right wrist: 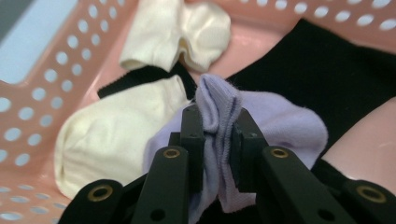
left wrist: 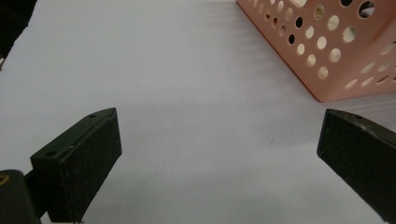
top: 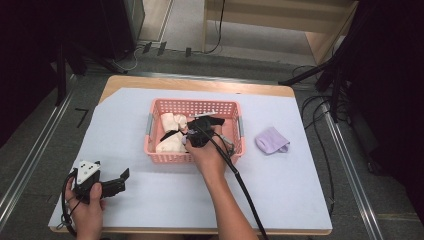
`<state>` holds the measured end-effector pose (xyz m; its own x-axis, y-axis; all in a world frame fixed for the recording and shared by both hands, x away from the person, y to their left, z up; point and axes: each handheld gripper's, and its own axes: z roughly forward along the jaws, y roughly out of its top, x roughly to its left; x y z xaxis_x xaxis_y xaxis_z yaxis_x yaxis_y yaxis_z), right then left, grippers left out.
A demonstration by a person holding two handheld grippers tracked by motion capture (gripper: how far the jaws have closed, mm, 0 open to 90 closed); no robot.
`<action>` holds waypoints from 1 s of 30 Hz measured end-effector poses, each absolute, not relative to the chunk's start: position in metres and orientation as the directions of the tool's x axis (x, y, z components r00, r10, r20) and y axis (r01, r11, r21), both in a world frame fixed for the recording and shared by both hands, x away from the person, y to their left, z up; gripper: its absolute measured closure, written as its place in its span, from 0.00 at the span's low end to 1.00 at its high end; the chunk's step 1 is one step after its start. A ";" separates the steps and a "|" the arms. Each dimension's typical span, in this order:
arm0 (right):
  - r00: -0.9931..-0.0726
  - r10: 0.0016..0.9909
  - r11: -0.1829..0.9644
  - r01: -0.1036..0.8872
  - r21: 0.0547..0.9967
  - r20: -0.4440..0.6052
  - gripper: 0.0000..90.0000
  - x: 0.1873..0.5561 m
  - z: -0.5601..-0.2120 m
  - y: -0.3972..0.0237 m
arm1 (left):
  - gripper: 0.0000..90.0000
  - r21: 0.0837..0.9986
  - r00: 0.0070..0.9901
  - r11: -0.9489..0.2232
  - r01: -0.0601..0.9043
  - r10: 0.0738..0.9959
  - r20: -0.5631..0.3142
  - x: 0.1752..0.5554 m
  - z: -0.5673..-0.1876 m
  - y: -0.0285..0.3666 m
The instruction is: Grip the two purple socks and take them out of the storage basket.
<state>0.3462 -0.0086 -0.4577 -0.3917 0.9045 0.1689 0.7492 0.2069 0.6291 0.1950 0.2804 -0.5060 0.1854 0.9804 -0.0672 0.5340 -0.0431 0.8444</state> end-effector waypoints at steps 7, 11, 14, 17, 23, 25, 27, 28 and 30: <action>-0.380 0.903 0.128 0.682 0.721 0.199 0.88 0.340 -0.444 -0.027 | 0.01 0.845 0.186 -0.044 0.534 0.980 -0.066 0.195 -0.506 0.280; -0.386 0.899 0.101 0.640 0.762 0.205 0.88 0.338 -0.438 -0.036 | 0.01 0.844 0.189 -0.051 0.534 0.980 -0.060 0.195 -0.506 0.281; -0.395 0.899 0.082 0.573 0.816 0.187 0.88 0.337 -0.432 -0.047 | 0.01 0.844 0.188 -0.048 0.534 0.980 -0.063 0.195 -0.506 0.281; -0.398 0.901 0.076 0.538 0.839 0.173 0.88 0.336 -0.429 -0.051 | 0.01 0.844 0.189 -0.051 0.534 0.980 -0.061 0.195 -0.506 0.281; -0.402 0.904 0.044 0.430 0.902 0.147 0.87 0.334 -0.424 -0.067 | 0.01 0.844 0.189 -0.051 0.534 0.980 -0.061 0.195 -0.506 0.281; -0.398 0.906 0.030 0.394 0.918 0.141 0.87 0.332 -0.422 -0.072 | 0.01 0.845 0.190 -0.053 0.532 0.980 -0.058 0.195 -0.506 0.281; -0.391 0.911 0.020 0.359 0.933 0.131 0.87 0.331 -0.420 -0.079 | 0.01 0.844 0.190 -0.052 0.533 0.980 -0.060 0.195 -0.506 0.281; -0.391 0.911 0.020 0.359 0.933 0.131 0.87 0.331 -0.420 -0.079 | 0.01 0.844 0.189 -0.050 0.534 0.980 -0.061 0.195 -0.506 0.281; -0.370 0.919 -0.005 0.340 0.940 0.139 0.87 0.331 -0.419 -0.089 | 0.01 0.845 0.190 -0.052 0.533 0.980 -0.059 0.195 -0.506 0.280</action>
